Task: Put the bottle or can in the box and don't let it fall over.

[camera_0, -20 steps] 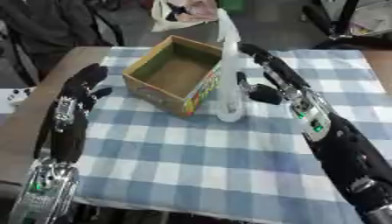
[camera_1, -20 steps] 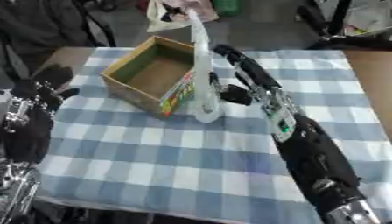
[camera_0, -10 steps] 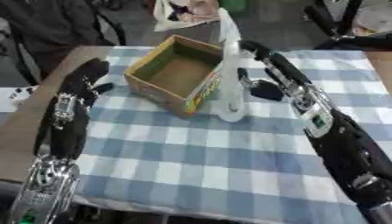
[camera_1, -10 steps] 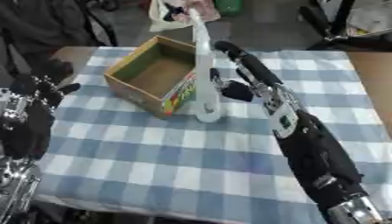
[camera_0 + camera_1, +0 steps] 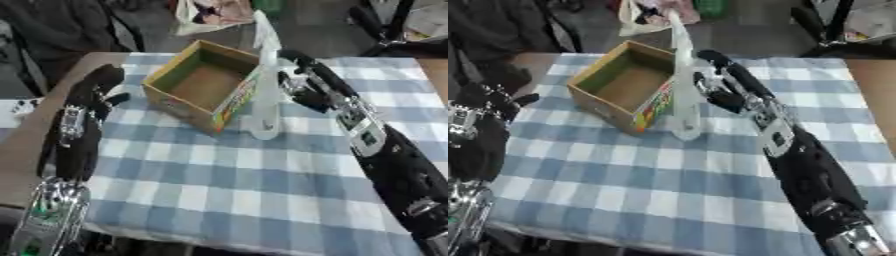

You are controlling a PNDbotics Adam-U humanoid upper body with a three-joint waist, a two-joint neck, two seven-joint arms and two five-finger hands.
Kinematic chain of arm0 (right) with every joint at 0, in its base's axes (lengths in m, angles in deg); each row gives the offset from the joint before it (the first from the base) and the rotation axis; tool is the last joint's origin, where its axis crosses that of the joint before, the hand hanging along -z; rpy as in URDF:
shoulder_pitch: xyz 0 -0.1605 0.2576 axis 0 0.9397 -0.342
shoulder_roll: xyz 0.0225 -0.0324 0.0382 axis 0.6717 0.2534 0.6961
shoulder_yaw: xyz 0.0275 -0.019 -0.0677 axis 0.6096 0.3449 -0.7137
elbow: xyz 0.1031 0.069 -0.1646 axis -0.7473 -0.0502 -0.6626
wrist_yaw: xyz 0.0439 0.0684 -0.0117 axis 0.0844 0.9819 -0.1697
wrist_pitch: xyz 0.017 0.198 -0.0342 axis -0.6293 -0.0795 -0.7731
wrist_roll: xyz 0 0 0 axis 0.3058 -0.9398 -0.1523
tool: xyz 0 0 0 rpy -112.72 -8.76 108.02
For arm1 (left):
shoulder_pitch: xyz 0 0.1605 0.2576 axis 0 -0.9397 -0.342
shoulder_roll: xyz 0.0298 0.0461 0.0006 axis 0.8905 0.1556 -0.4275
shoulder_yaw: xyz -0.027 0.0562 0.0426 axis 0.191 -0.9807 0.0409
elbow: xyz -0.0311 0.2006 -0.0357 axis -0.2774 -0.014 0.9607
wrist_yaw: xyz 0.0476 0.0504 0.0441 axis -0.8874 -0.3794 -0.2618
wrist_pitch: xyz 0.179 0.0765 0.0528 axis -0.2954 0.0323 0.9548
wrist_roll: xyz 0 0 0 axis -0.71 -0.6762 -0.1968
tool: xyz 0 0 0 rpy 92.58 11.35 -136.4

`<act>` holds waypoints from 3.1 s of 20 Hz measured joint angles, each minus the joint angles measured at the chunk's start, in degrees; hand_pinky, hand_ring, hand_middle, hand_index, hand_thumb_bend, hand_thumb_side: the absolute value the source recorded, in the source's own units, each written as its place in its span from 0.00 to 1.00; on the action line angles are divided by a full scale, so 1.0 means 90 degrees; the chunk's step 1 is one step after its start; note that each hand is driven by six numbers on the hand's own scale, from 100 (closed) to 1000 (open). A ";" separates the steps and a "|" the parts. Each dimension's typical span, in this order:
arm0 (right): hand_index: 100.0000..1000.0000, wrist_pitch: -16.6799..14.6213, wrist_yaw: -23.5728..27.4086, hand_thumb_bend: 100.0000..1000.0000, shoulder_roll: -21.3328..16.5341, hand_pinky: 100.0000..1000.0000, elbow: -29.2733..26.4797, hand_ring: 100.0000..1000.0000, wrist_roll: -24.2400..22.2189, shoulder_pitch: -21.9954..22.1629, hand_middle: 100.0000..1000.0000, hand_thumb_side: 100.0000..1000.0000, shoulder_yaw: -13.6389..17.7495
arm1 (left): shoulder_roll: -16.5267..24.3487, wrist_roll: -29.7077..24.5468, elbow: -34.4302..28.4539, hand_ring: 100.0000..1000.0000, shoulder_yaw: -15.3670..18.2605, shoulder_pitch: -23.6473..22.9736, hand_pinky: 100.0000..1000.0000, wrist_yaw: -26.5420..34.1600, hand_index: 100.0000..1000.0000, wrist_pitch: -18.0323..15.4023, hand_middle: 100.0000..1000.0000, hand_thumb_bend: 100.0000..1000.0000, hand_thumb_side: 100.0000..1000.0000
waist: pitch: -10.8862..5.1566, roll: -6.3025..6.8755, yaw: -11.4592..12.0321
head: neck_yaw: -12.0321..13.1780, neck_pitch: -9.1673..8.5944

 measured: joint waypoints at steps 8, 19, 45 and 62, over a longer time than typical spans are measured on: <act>1.00 0.0176 0.0143 0.00 -0.0065 0.83 -0.0149 1.00 -0.0376 -0.0009 1.00 0.99 -0.0002 | 0.0003 0.0004 -0.0066 0.90 0.0000 0.0055 0.82 0.0051 0.89 -0.0004 0.79 0.19 0.92 | 0.0003 -0.0012 0.0058 | -0.0025 0.0000; 1.00 0.0199 0.0195 0.00 -0.0169 0.83 -0.0302 1.00 -0.0393 -0.0057 1.00 0.95 -0.0002 | 0.0038 -0.0004 -0.0145 0.90 -0.0025 0.0159 0.82 0.0134 0.89 -0.0002 0.79 0.20 0.91 | 0.0003 -0.0059 0.0111 | -0.0052 0.0000; 1.00 0.0019 -0.0581 0.00 -0.0154 0.83 -0.0577 1.00 -0.0045 0.0086 0.99 0.85 -0.0161 | 0.0167 -0.0251 -0.0590 0.90 0.0088 0.0105 0.82 0.0046 0.89 0.0017 0.79 0.21 0.89 | -0.0113 -0.0108 0.0218 | -0.0097 0.0000; 1.00 0.0539 0.0392 0.00 -0.0186 0.82 -0.0786 1.00 -0.0324 -0.0005 0.99 0.95 -0.0120 | 0.0173 -0.0406 -0.0591 0.89 0.0082 0.0165 0.81 0.0168 0.90 -0.0077 0.79 0.22 0.87 | -0.0248 -0.0128 0.0351 | -0.0106 0.0000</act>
